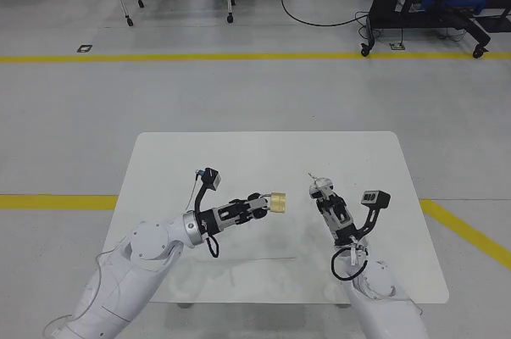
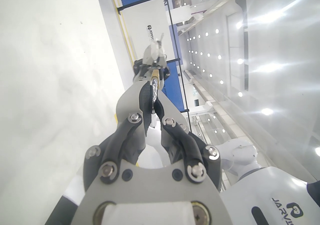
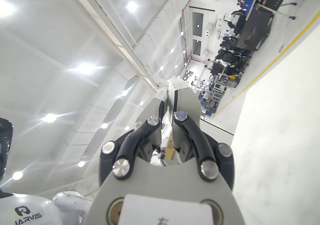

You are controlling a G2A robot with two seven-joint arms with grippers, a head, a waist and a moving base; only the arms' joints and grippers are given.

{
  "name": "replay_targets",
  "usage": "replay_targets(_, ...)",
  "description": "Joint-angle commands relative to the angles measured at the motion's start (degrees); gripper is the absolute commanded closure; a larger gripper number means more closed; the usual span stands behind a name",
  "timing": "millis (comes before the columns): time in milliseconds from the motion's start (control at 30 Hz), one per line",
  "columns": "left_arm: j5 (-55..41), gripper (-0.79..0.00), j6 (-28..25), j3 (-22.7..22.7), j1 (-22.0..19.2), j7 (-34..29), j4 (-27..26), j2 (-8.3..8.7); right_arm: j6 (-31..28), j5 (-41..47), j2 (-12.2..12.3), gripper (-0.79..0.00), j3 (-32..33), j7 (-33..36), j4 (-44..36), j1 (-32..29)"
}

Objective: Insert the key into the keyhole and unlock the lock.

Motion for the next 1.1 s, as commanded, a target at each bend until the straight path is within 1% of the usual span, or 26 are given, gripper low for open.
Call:
replay_targets(0, -0.2, 0.000, -0.5, 1.5, -1.1, 0.7, 0.6, -0.64, 1.5, -0.8, 0.0, 0.000, -0.4, 0.4, -0.4, -0.4)
replay_targets(33, 1.2, 0.000, -0.4, 2.7, -2.6, 1.0, 1.4, -1.11, 1.8, -0.9, -0.1, 0.000, -0.7, 0.5, -0.8, -0.7)
replay_targets(167, 1.6, 0.000, -0.9, 5.6, -6.0, 2.0, 4.0, -2.60, 1.3, -0.1, -0.2, 0.000, -1.0, 0.5, -1.4, -1.7)
replay_targets(233, 1.8, 0.000, -1.2, 7.1, -7.8, 2.0, 5.6, -3.45, 1.2, 2.5, -0.2, 0.000, -1.2, 2.0, -1.4, -2.1)
replay_targets(400, 2.6, 0.000, -1.5, 9.4, -10.4, 1.9, 8.3, -4.85, 0.8, 6.8, -0.1, 0.000, -0.5, 5.3, -1.0, -2.1)
replay_targets(667, 4.0, 0.000, -2.2, 10.4, -11.8, 2.0, 11.1, -6.13, 1.0, 7.7, -0.1, 0.000, -0.7, 7.3, -2.2, -1.7)
replay_targets(933, 4.7, 0.000, -2.3, 9.7, -12.0, 1.5, 12.9, -6.73, 0.3, 6.7, -0.3, 0.000, -2.0, 9.6, -3.4, -1.3)
replay_targets(1067, 2.8, 0.000, -3.1, 8.9, -11.4, 1.1, 13.8, -6.96, 1.4, 5.3, -0.3, 0.000, -2.5, 10.3, -3.7, -0.9)
